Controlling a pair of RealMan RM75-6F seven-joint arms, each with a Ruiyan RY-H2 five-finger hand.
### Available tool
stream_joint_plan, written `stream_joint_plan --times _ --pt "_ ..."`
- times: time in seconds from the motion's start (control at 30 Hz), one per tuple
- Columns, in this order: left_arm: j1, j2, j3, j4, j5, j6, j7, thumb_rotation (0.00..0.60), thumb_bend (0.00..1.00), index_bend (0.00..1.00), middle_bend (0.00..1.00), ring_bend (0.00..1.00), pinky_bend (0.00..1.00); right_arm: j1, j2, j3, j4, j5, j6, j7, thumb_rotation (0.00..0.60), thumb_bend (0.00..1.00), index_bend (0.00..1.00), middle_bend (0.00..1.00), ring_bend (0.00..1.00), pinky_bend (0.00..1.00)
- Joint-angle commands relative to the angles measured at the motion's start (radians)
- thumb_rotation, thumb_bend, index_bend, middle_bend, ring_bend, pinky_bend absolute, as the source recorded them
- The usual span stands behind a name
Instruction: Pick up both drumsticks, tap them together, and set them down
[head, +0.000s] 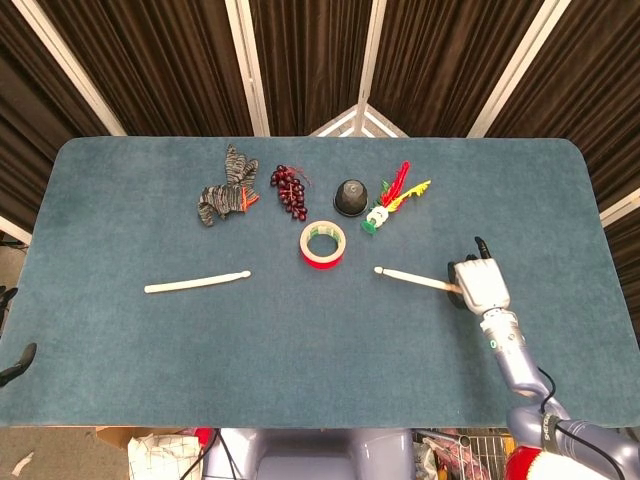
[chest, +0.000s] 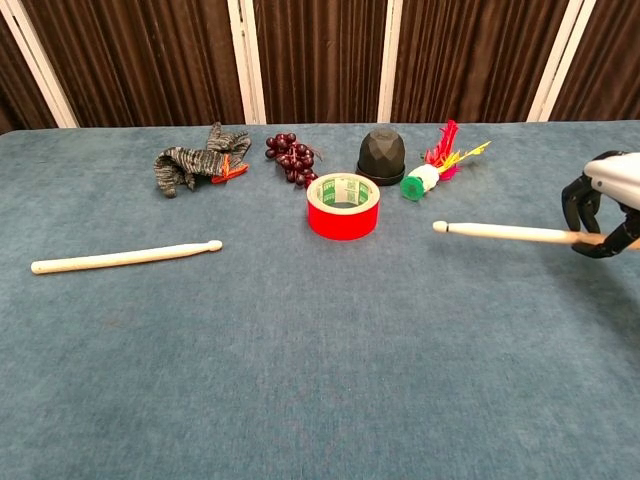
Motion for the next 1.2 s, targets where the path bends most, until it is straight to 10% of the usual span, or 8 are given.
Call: stream_joint_plan --times 0.03,0.6,1.2 --pt "-0.007 -0.007 0.0 0.018 0.024 0.002 -0.023 0.6 0.37 0.19 0.16 0.0 0.0 -0.014 0.035 0.007 -0.037 -0.048 0.039 0.091 0.6 0.44 0.76 0.62 0.39 0.01" --pt "-0.121 0.034 -0.052 -0.053 -0.08 -0.198 -0.048 0.6 0.36 0.19 0.19 0.0 0.0 -0.079 0.22 0.022 -0.2 -0.173 0.156 0.349 0.6 0.43 0.77 0.63 0.39 0.01" --pt "-0.397 -0.089 -0.166 0.021 -0.522 -0.498 0.209 0.6 0.36 0.21 0.23 0.0 0.0 -0.088 0.271 0.038 -0.276 -0.194 0.194 0.318 0.6 0.43 0.77 0.63 0.4 0.01"
